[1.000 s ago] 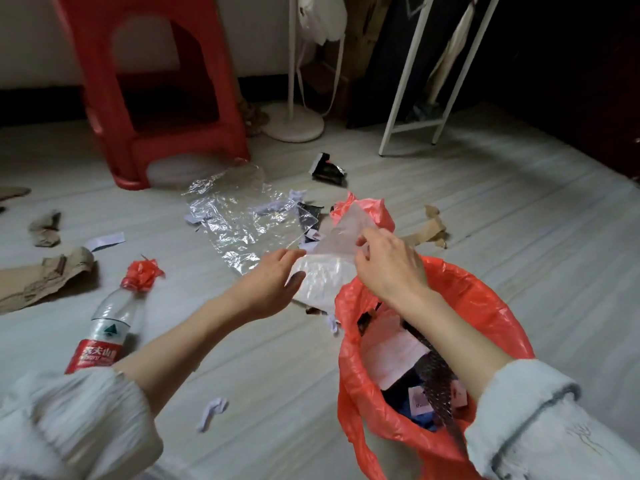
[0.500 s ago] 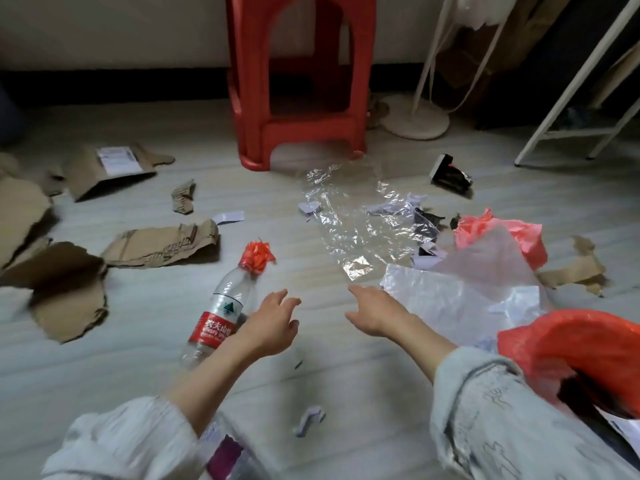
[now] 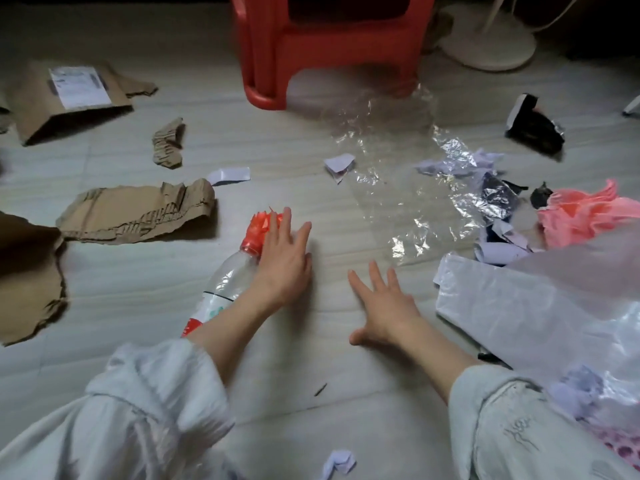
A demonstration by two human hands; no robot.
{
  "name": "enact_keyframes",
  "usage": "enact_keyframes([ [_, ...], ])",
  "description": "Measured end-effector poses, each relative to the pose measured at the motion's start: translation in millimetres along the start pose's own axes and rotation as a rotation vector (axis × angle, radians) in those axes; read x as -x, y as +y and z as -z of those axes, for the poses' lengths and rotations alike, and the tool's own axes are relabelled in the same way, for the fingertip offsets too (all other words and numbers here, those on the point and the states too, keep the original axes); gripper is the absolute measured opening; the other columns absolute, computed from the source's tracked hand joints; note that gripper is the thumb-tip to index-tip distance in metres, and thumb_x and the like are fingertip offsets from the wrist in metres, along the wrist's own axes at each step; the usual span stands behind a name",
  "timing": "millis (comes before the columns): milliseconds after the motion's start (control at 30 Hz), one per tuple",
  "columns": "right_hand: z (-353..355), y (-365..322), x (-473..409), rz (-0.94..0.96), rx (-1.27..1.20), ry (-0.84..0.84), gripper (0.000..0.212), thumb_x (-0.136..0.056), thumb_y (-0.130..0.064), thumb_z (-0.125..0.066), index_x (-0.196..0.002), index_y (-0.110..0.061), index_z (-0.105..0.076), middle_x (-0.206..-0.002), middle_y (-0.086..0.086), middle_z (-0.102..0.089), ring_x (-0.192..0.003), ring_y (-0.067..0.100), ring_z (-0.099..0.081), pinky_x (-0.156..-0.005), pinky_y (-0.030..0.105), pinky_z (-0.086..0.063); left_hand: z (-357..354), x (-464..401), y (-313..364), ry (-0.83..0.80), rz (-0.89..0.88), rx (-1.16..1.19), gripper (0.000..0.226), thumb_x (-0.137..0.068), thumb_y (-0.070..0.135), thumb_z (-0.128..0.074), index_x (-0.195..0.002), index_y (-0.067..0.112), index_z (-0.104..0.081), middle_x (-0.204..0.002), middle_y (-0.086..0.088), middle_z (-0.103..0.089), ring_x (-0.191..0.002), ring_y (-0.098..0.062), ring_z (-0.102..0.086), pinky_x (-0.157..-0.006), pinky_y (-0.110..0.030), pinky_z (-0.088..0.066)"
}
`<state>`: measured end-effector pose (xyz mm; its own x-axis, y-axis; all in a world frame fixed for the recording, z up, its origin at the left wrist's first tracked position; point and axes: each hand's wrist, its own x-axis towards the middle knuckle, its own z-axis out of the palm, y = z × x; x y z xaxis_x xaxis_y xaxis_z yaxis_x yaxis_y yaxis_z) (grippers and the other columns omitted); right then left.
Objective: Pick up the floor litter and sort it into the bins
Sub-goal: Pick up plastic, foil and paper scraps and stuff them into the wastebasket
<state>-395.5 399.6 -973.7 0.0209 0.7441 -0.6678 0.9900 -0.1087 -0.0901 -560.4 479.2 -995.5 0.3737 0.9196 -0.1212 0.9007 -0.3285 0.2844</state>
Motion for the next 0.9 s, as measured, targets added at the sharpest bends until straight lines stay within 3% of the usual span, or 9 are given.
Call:
enact_keyframes([
  [233,-7.5,1.8,-8.8,0.005,-0.019,-0.035,0.113,-0.072,-0.045,-0.074,-0.146,-0.04,0.012,-0.154,-0.002,0.027,-0.143,0.031,0.019,-0.111,0.056,-0.019,-19.2,-19.4,-22.0,-0.109,0.312,-0.006,0.063,-0.093,0.05,-0.035,-0.146,0.026,-0.011,-0.155,-0.016,0.005,-0.141,-0.041,0.006,-0.11,-0.061,-0.002],
  [467,5.3,-9.3,-16.6,0.025,0.0,-0.014,0.104,-0.074,-0.047,-0.071,-0.148,-0.036,0.001,-0.157,-0.001,0.015,-0.145,0.031,0.008,-0.109,0.053,-0.025,-31.5,22.1,-3.6,-0.185,0.134,-0.111,0.078,-0.092,0.055,-0.031,-0.148,0.01,0.001,-0.155,-0.018,0.012,-0.142,-0.037,0.009,-0.114,-0.05,-0.002],
  [533,6.8,-4.9,-11.5,0.057,0.037,0.192,0.074,-0.078,-0.043,-0.069,-0.14,-0.02,-0.036,-0.151,0.01,-0.027,-0.137,0.03,-0.029,-0.099,0.044,-0.039,-33.2,35.7,1.7,-0.209,0.111,-0.108,0.072,-0.095,0.048,-0.031,-0.148,0.011,0.0,-0.155,-0.018,0.012,-0.143,-0.036,0.008,-0.115,-0.048,-0.003],
  [567,8.3,1.5,-8.9,0.04,0.098,0.429,0.056,-0.073,-0.041,-0.074,-0.118,-0.013,-0.058,-0.126,0.013,-0.054,-0.116,0.028,-0.052,-0.086,0.038,-0.047,-35.5,40.7,4.3,-0.215,0.088,-0.095,0.068,-0.096,0.044,-0.031,-0.148,0.011,-0.003,-0.155,-0.019,0.009,-0.143,-0.038,0.005,-0.114,-0.049,-0.005],
  [600,10.0,11.6,-3.8,-0.025,0.134,0.612,0.043,-0.063,-0.039,-0.081,-0.094,-0.012,-0.067,-0.098,0.01,-0.064,-0.092,0.026,-0.062,-0.072,0.035,-0.049,-36.7,44.1,7.0,-0.203,0.058,-0.072,0.062,-0.097,0.039,-0.031,-0.148,0.01,-0.01,-0.155,-0.021,0.002,-0.142,-0.04,0.0,-0.113,-0.051,-0.009],
  [633,13.3,23.6,2.1,-0.097,0.171,0.735,0.041,-0.057,-0.037,-0.084,-0.086,-0.013,-0.066,-0.087,0.007,-0.064,-0.082,0.025,-0.062,-0.068,0.034,-0.049,-36.6,45.7,7.6,-0.187,0.022,-0.059,0.056,-0.097,0.034,-0.032,-0.146,0.009,-0.02,-0.153,-0.024,-0.007,-0.14,-0.044,-0.009,-0.11,-0.054,-0.016],
  [700,20.7,53.8,12.5,-0.305,0.149,0.64,0.06,-0.07,-0.042,-0.075,-0.117,-0.013,-0.052,-0.118,0.009,-0.053,-0.109,0.026,-0.051,-0.087,0.046,-0.043,-39.6,48.6,5.4,-0.138,-0.039,-0.03,0.05,-0.09,0.02,-0.041,-0.138,0.006,-0.038,-0.147,-0.027,-0.026,-0.134,-0.049,-0.026,-0.103,-0.059,-0.029],
  [800,17.6,105.3,23.4,-0.625,-0.039,0.254,0.105,-0.072,-0.057,-0.068,-0.148,-0.024,-0.003,-0.155,0.01,-0.003,-0.142,0.035,-0.006,-0.105,0.066,-0.019,-41.0,59.0,8.5,-0.096,-0.087,0.04,0.045,-0.075,-0.005,-0.057,-0.12,0.003,-0.054,-0.131,-0.025,-0.047,-0.118,-0.045,-0.046,-0.089,-0.053,-0.048],
  [900,-7.1,123.9,25.2,-0.616,-0.283,0.084,0.105,-0.072,-0.059,-0.066,-0.148,-0.021,-0.005,-0.155,0.016,-0.002,-0.142,0.039,-0.011,-0.111,0.053,-0.023,-36.9,67.2,20.8,-0.006,-0.04,0.086,0.029,-0.076,-0.004,-0.061,-0.104,0.005,-0.062,-0.109,-0.019,-0.057,-0.098,-0.039,-0.054,-0.072,-0.044,-0.052],
])
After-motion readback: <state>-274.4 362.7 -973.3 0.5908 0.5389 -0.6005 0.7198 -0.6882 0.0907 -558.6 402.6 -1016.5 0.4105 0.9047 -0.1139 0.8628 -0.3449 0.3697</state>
